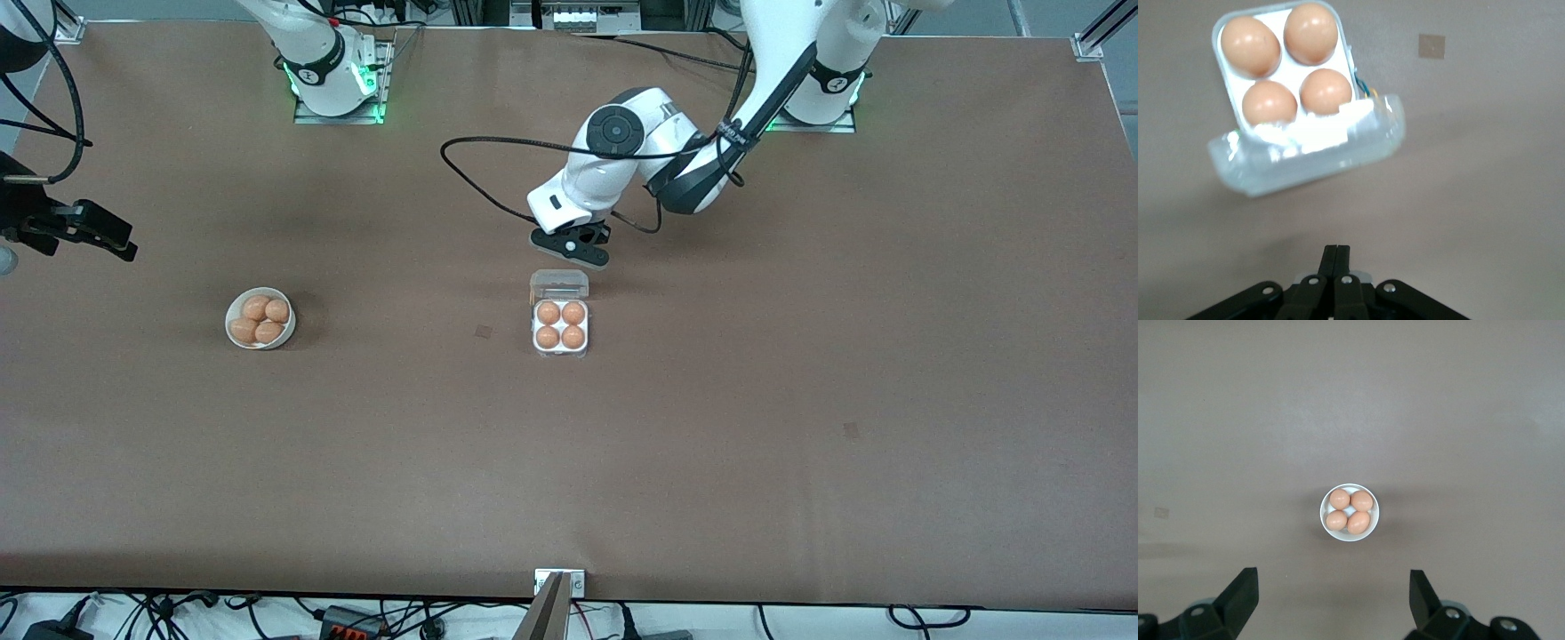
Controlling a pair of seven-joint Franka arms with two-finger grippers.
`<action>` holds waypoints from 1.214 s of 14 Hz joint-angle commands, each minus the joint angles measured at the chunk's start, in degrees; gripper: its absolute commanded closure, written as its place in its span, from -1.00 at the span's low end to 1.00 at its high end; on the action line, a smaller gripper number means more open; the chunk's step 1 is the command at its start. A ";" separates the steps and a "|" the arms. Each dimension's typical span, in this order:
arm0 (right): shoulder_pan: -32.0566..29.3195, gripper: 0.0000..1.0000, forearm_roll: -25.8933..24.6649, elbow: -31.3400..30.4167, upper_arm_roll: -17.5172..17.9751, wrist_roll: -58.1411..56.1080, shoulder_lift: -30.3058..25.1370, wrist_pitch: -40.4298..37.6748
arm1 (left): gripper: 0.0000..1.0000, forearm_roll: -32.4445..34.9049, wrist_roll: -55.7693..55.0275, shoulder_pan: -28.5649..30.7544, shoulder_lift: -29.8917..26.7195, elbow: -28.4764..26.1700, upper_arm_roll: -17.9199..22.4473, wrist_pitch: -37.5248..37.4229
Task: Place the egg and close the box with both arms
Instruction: 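Push the carton lid over the eggs with the left gripper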
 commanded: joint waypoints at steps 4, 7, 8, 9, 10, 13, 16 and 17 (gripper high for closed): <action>0.15 -1.00 0.27 -0.27 0.27 -0.79 -0.51 -0.97 | 0.98 6.79 -0.75 0.31 2.16 5.10 3.67 3.14; -0.02 -1.00 0.27 -0.36 0.27 -0.88 -0.78 -2.20 | 0.98 7.60 -1.45 0.58 2.70 6.44 3.68 2.96; -0.02 -1.00 0.19 -0.36 0.27 -0.88 -0.95 -2.38 | 0.98 7.51 -1.80 0.31 2.43 6.00 3.42 2.70; -0.02 -1.00 0.18 -0.44 0.27 -0.88 -1.04 -2.38 | 0.98 7.60 -1.81 0.66 1.82 5.65 3.33 1.91; -0.02 -1.00 0.18 -0.44 0.36 -0.88 -1.04 -2.29 | 0.98 7.60 -1.72 1.10 0.69 5.38 3.33 0.95; 0.06 -1.00 0.27 -0.53 0.45 -0.88 -0.95 -1.86 | 0.98 7.69 -0.41 3.64 -4.75 5.64 3.33 -12.10; -0.02 -1.00 0.27 -0.36 0.36 -0.88 -0.87 -1.68 | 0.98 7.69 5.63 8.03 -9.95 6.26 3.16 -23.72; -0.02 -1.00 0.27 -0.36 0.36 -0.88 -0.87 -1.68 | 0.98 7.69 9.41 9.87 -11.18 6.35 3.24 -27.24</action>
